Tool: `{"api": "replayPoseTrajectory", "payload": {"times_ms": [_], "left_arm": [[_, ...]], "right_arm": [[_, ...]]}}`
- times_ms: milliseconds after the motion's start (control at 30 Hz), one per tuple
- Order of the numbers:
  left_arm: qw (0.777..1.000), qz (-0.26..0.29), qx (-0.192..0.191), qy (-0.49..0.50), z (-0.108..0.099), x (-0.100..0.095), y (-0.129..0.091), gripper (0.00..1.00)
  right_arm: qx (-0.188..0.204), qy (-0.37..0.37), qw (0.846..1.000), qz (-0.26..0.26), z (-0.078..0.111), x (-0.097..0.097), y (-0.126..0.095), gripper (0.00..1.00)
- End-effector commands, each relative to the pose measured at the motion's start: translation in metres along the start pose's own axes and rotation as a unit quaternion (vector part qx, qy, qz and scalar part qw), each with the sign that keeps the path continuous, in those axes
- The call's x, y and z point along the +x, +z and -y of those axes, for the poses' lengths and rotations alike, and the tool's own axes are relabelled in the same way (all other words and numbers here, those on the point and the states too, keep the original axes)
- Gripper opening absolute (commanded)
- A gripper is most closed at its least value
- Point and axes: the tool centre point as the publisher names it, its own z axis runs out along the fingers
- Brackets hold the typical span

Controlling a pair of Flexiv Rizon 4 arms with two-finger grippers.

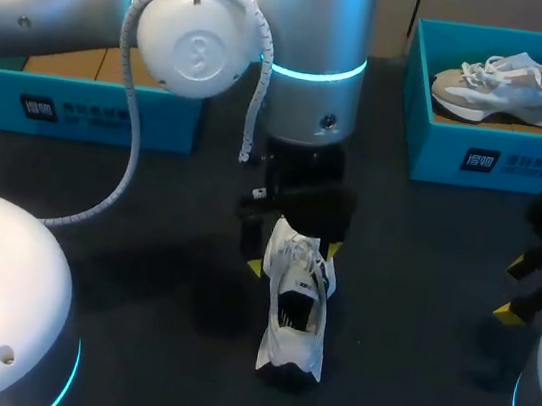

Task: Take the shoe out of the shoebox, open the shoe tongue, remove and reinsert the insole, then place the shoe into the shoebox

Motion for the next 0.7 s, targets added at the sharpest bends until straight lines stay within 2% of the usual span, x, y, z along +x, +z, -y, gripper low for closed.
{"api": "replayPoseTrajectory", "payload": {"times_ms": [33, 100, 133, 233, 333, 533, 567, 700], "left_arm": [[0.985, -0.002, -0.025, -0.172, 0.014, 0.001, 0.014, 1.00], [0.970, 0.000, -0.021, -0.244, 0.018, 0.005, 0.018, 1.00], [0.965, 0.006, -0.025, -0.262, 0.021, 0.009, 0.021, 1.00], [0.957, 0.014, -0.009, -0.289, 0.025, 0.021, 0.025, 1.00], [0.938, 0.039, -0.007, -0.345, 0.027, 0.028, 0.028, 1.00], [0.896, 0.044, 0.032, -0.440, 0.029, 0.028, 0.035, 1.00], [0.889, 0.049, 0.015, -0.455, 0.029, 0.026, 0.036, 1.00], [0.889, 0.049, 0.015, -0.455, 0.029, 0.026, 0.036, 1.00]], "right_arm": [[0.001, 0.000, 1.000, 0.001, 0.000, 0.001, 0.001, 1.00], [0.001, 0.000, 1.000, 0.001, 0.000, 0.001, 0.001, 1.00], [0.001, 0.000, 1.000, 0.001, 0.000, 0.001, 0.001, 1.00], [0.001, 0.000, 1.000, 0.001, 0.000, 0.001, 0.001, 1.00], [0.001, 0.000, 1.000, 0.001, 0.000, 0.001, 0.001, 1.00], [0.001, 0.000, 1.000, 0.001, 0.000, 0.001, 0.001, 1.00], [0.001, 0.000, 1.000, 0.001, 0.000, 0.001, 0.001, 1.00], [0.001, 0.000, 1.000, 0.001, 0.000, 0.001, 0.001, 1.00]]}}
